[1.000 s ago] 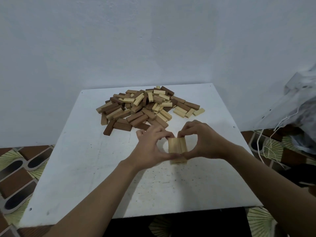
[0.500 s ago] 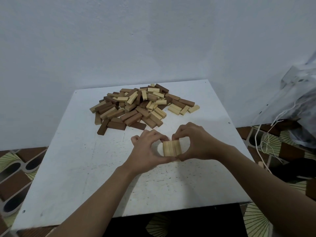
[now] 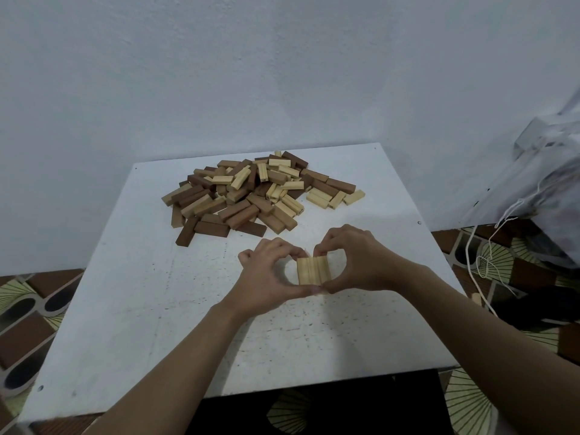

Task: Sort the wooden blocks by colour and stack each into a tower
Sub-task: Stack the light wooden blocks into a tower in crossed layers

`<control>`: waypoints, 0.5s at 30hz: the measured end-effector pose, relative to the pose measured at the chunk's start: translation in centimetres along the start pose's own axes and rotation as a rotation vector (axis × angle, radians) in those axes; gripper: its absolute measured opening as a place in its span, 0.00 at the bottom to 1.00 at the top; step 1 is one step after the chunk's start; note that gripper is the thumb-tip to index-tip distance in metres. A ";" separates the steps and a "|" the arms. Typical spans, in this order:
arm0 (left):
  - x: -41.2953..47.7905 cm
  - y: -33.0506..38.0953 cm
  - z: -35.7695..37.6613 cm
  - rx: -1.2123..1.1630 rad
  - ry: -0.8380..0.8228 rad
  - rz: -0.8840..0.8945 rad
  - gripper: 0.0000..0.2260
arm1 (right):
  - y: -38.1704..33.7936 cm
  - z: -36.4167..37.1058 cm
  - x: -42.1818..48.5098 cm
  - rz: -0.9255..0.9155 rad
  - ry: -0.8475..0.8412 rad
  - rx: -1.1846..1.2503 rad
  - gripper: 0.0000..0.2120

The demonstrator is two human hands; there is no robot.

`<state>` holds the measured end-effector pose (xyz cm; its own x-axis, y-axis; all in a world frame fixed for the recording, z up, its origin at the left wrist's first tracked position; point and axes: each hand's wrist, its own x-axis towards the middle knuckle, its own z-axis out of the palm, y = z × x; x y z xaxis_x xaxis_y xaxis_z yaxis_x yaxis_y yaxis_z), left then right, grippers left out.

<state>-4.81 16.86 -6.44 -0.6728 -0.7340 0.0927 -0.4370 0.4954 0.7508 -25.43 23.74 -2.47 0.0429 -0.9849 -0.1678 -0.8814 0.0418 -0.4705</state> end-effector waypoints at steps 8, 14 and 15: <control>-0.3 -0.1 0.2 -0.030 -0.009 -0.039 0.27 | 0.4 0.3 -0.3 0.006 0.017 0.075 0.31; -0.6 -0.2 -0.2 -0.071 -0.048 -0.026 0.33 | 0.8 0.7 -1.3 0.008 0.083 0.189 0.38; -0.6 -0.2 -0.4 -0.076 -0.065 -0.023 0.33 | 1.1 0.9 -1.5 0.014 0.103 0.212 0.38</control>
<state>-4.12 17.00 -6.43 -0.7017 -0.7116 0.0341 -0.4077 0.4403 0.8000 -26.05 25.45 -3.50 -0.0263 -0.9955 -0.0910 -0.7626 0.0789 -0.6421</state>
